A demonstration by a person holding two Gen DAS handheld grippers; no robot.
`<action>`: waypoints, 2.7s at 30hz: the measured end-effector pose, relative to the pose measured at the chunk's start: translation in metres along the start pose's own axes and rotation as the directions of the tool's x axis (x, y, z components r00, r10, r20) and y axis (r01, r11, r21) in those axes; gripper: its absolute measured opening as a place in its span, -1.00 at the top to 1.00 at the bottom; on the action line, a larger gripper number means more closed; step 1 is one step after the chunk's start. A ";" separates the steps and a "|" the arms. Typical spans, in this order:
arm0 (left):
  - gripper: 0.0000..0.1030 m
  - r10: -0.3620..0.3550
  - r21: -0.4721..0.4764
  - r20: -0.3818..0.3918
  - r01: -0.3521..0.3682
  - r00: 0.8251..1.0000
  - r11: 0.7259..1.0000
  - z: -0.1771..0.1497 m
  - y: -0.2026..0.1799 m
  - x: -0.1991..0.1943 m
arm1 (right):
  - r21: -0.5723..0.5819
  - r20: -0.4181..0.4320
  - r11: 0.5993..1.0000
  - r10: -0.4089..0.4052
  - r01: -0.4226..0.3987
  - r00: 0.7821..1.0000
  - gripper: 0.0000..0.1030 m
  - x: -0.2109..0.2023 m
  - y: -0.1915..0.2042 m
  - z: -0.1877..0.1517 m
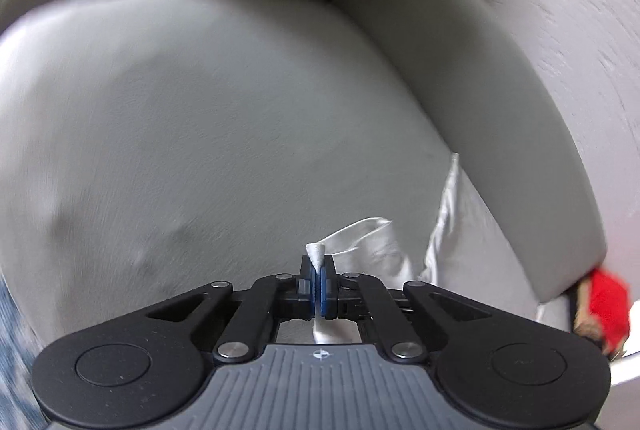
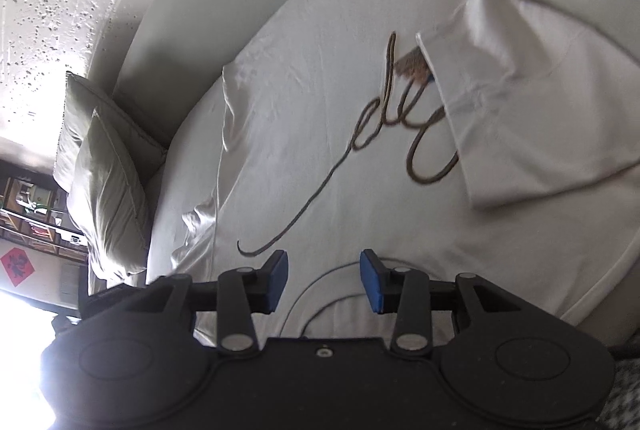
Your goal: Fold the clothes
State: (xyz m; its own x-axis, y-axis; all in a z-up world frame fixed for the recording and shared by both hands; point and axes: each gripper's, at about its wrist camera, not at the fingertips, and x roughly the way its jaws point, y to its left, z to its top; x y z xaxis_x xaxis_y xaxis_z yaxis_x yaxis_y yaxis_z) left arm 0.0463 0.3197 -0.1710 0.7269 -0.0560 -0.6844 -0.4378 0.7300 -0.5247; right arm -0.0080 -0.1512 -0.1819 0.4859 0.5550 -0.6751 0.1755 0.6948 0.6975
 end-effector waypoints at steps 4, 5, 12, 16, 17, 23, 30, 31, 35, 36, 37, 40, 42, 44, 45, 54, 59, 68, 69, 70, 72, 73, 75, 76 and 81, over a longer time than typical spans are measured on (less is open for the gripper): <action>1.00 -0.021 0.356 0.113 -0.021 0.993 0.934 -0.021 -0.073 -0.025 | 0.024 0.026 1.000 0.004 -0.004 1.000 0.24 -0.009 -0.009 0.002; 1.00 -0.039 0.446 0.133 -0.025 0.990 0.894 -0.030 -0.093 -0.029 | 0.030 0.033 1.000 0.005 -0.006 0.999 0.24 -0.011 -0.012 0.002; 0.97 -0.037 0.881 -0.028 0.042 0.999 0.472 -0.145 -0.172 -0.011 | 0.063 0.065 0.998 0.013 -0.017 0.998 0.22 -0.025 -0.025 0.006; 0.61 0.090 0.914 -0.091 0.047 0.992 0.404 -0.168 -0.169 0.007 | 0.063 0.058 0.998 0.019 -0.023 0.998 0.02 -0.029 -0.029 0.009; 0.51 0.093 0.900 -0.095 0.046 0.991 0.433 -0.162 -0.165 0.004 | 0.057 0.061 0.998 0.022 -0.025 0.998 0.02 -0.031 -0.029 0.009; 0.27 0.041 0.690 -0.064 0.015 0.997 0.723 -0.096 -0.112 -0.032 | 0.057 0.090 0.997 0.053 -0.058 0.995 0.01 -0.040 -0.033 0.015; 0.27 0.063 0.341 -0.142 -0.011 0.988 0.940 -0.049 -0.045 -0.014 | 0.081 0.091 0.994 0.060 -0.067 0.994 0.01 -0.040 -0.041 0.012; 0.28 0.054 0.306 -0.170 0.001 0.984 0.952 -0.047 -0.041 -0.008 | 0.082 0.089 0.994 0.060 -0.067 0.994 0.01 -0.039 -0.042 0.012; 0.31 -0.003 0.211 -0.261 0.060 0.965 0.976 -0.046 -0.035 0.010 | 0.073 0.084 0.995 0.061 -0.068 0.995 0.01 -0.040 -0.041 0.012; 0.33 -0.003 0.195 -0.278 0.060 0.961 0.979 -0.045 -0.033 0.014 | 0.070 0.084 0.995 0.061 -0.067 0.995 0.01 -0.041 -0.040 0.012; 0.33 -0.006 0.183 -0.288 0.061 0.958 0.981 -0.045 -0.033 0.016 | 0.069 0.085 0.995 0.060 -0.066 0.995 0.01 -0.041 -0.040 0.012; 0.39 -0.028 0.162 -0.330 0.086 0.944 0.983 -0.045 -0.037 0.025 | 0.074 0.085 0.995 0.057 -0.064 0.995 0.00 -0.041 -0.041 0.013; 0.61 -0.042 0.160 -0.381 0.111 0.924 0.981 -0.048 -0.041 0.036 | 0.085 0.085 0.995 0.053 -0.060 0.995 0.00 -0.039 -0.043 0.012; 0.74 -0.036 0.159 -0.409 0.110 0.912 0.981 -0.051 -0.044 0.039 | 0.096 0.083 0.994 0.049 -0.057 0.995 0.00 -0.038 -0.045 0.012; 0.78 -0.031 0.149 -0.408 0.100 0.912 0.984 -0.051 -0.042 0.038 | 0.096 0.083 0.994 0.048 -0.056 0.995 0.00 -0.038 -0.045 0.011; 0.76 0.154 0.385 -0.252 -0.047 0.955 0.922 -0.067 -0.061 0.020 | 0.082 0.090 0.996 0.035 -0.042 0.995 0.00 -0.043 -0.047 0.016; 0.58 0.114 0.495 -0.134 -0.033 0.984 0.868 -0.069 -0.084 -0.003 | 0.035 0.200 0.999 0.004 -0.011 0.980 0.02 -0.064 -0.045 0.027; 0.77 0.090 0.592 -0.131 0.005 0.987 0.806 -0.071 -0.127 0.054 | 0.052 0.299 0.979 -0.205 0.198 0.932 0.85 -0.049 -0.066 0.081; 0.78 0.098 0.596 -0.143 0.006 0.985 0.803 -0.073 -0.132 0.065 | 0.051 0.289 0.977 -0.213 0.207 0.933 0.85 -0.041 -0.067 0.088; 0.78 0.103 0.598 -0.151 0.008 0.983 0.802 -0.074 -0.136 0.076 | 0.046 0.281 0.974 -0.225 0.221 0.933 0.85 -0.034 -0.067 0.094; 0.78 0.124 0.606 -0.155 -0.005 0.980 0.796 -0.077 -0.144 0.092 | 0.027 0.262 0.962 -0.268 0.271 0.927 0.83 -0.015 -0.067 0.106; 0.78 0.132 0.609 -0.151 -0.013 0.980 0.793 -0.077 -0.147 0.098 | 0.024 0.242 0.957 -0.288 0.291 0.927 0.82 -0.005 -0.068 0.112; 0.78 0.136 0.619 -0.145 -0.018 0.980 0.785 -0.079 -0.155 0.108 | 0.019 0.211 0.958 -0.284 0.287 0.935 0.79 0.012 -0.071 0.120; 0.78 0.140 0.631 -0.140 -0.021 0.980 0.775 -0.080 -0.158 0.109 | -0.004 0.225 0.961 -0.270 0.278 0.936 0.78 0.015 -0.068 0.122; 0.78 0.124 0.690 -0.136 0.004 0.983 0.724 -0.091 -0.171 0.100 | -0.058 0.194 0.967 -0.232 0.247 0.953 0.76 0.021 -0.058 0.133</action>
State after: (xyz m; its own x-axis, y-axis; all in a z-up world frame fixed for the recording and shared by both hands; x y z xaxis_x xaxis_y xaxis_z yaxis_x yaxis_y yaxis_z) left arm 0.1458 0.1274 -0.1958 0.5882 -0.0568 -0.8067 0.0505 0.9982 -0.0334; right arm 0.1057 -0.2404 -0.2045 0.5885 0.2795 -0.7586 0.2402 0.8355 0.4942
